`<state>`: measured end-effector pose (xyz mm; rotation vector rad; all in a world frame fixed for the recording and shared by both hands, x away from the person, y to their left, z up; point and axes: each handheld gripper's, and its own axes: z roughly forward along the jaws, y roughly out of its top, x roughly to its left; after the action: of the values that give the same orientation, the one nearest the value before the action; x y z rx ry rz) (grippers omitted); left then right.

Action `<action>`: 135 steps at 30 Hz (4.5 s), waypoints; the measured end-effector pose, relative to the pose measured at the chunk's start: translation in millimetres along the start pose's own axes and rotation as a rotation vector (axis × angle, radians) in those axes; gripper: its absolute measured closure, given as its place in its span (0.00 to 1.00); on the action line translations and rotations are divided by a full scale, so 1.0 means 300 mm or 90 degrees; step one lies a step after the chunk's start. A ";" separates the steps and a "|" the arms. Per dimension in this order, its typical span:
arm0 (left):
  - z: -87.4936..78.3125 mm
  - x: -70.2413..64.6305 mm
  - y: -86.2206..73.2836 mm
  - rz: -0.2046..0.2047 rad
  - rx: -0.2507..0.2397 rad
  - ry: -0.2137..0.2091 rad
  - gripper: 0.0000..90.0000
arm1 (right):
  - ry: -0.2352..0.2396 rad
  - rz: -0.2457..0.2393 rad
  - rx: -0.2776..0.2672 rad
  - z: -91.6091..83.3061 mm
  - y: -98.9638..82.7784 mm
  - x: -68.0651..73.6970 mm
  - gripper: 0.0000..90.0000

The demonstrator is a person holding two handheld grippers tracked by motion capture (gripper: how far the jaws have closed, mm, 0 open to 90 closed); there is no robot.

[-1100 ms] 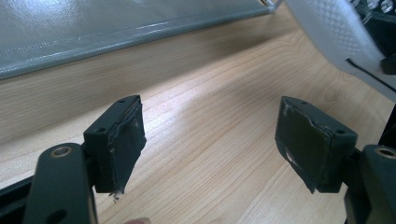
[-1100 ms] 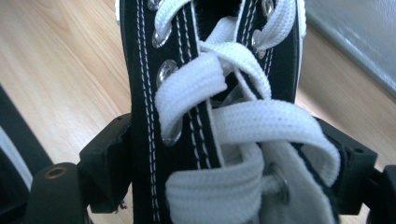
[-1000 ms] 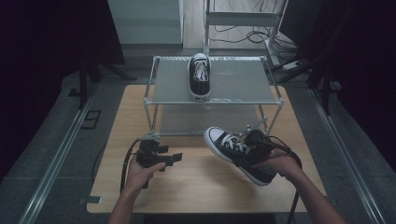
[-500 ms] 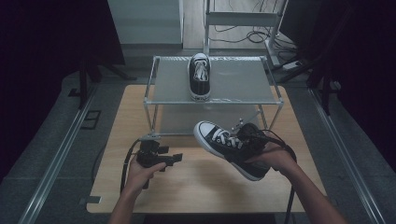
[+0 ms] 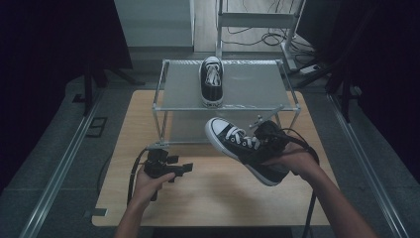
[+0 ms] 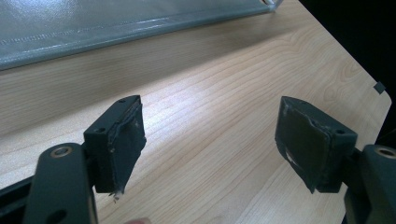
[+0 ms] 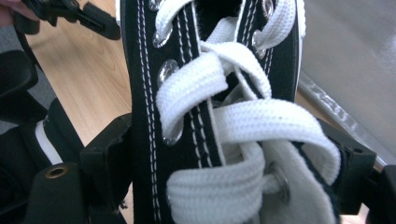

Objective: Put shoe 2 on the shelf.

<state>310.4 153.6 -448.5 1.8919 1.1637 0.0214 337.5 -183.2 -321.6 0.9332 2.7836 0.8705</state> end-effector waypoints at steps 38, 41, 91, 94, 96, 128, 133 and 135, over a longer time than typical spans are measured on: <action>0.007 0.013 -0.004 -0.008 0.007 -0.007 0.27 | -0.069 0.098 -0.034 -0.141 0.117 -0.161 0.21; 0.007 0.015 -0.004 -0.010 0.006 -0.005 0.27 | -0.075 0.116 -0.035 -0.147 0.134 -0.180 0.21; -0.001 0.033 -0.002 -0.021 -0.003 -0.022 0.27 | -0.137 0.354 -0.004 -0.022 0.491 -0.403 0.22; -0.001 0.034 -0.002 -0.018 -0.003 -0.022 0.27 | -0.135 0.366 -0.008 -0.012 0.501 -0.417 0.22; -0.002 0.035 -0.002 -0.017 -0.004 -0.023 0.27 | -0.132 0.378 -0.012 -0.008 0.506 -0.427 0.22; -0.005 0.038 0.001 -0.019 -0.007 -0.024 0.27 | -0.159 0.480 -0.028 0.060 0.584 -0.485 0.22; -0.008 0.038 0.001 -0.021 -0.009 -0.026 0.27 | -0.163 0.495 -0.030 0.077 0.593 -0.494 0.22; -0.007 0.040 0.000 -0.023 -0.011 -0.029 0.27 | -0.160 0.498 -0.030 0.086 0.600 -0.497 0.22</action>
<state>316.2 163.7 -451.9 1.8469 1.1634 -0.0307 560.3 -138.8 -261.1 2.0090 2.1530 0.7914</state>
